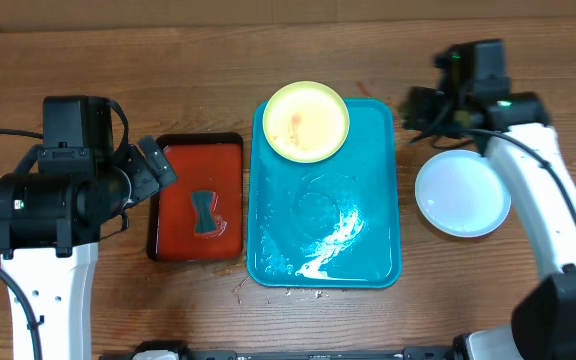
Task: Clean dirty plates on tray and stack at the side
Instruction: 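Move the right gripper to the yellow plate rim on the teal tray, then slide the yellow plate to the tray center with the right gripper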
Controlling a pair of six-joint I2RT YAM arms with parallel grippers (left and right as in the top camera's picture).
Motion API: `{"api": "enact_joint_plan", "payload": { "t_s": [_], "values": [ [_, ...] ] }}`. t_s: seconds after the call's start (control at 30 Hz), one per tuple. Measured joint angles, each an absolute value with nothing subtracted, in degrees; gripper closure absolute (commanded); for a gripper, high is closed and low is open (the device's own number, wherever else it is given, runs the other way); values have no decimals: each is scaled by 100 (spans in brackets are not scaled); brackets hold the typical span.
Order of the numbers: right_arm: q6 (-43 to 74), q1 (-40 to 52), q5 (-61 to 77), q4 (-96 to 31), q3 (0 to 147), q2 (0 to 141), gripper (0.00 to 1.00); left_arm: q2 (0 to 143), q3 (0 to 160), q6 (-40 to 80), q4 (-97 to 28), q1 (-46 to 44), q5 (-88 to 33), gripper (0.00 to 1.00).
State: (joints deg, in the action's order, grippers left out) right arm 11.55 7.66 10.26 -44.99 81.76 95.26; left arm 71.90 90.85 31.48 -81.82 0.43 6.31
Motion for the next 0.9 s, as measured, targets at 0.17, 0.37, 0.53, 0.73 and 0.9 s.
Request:
{"api": "enact_joint_plan", "payload": {
  "t_s": [0.17, 0.37, 0.53, 0.73, 0.9],
  "values": [
    [1072, 1188, 1052, -3175, 8173, 10394, 27, 7190, 9085, 3148, -8184, 40, 631, 0],
    [1044, 1280, 1046, -2265, 8173, 11692, 29, 7190, 9085, 3148, -8187, 40, 631, 0],
    [956, 1284, 1127, -2027, 8160, 12254, 55, 7190, 9085, 3148, -8187, 40, 631, 0],
    [965, 1304, 1457, -2154, 8156, 12280, 96, 7190, 9085, 3151, -8187, 40, 631, 0],
    [1166, 1323, 1627, -2823, 8200, 12206, 96, 7190, 9085, 3148, -8187, 43, 631, 0]
  ]
}}
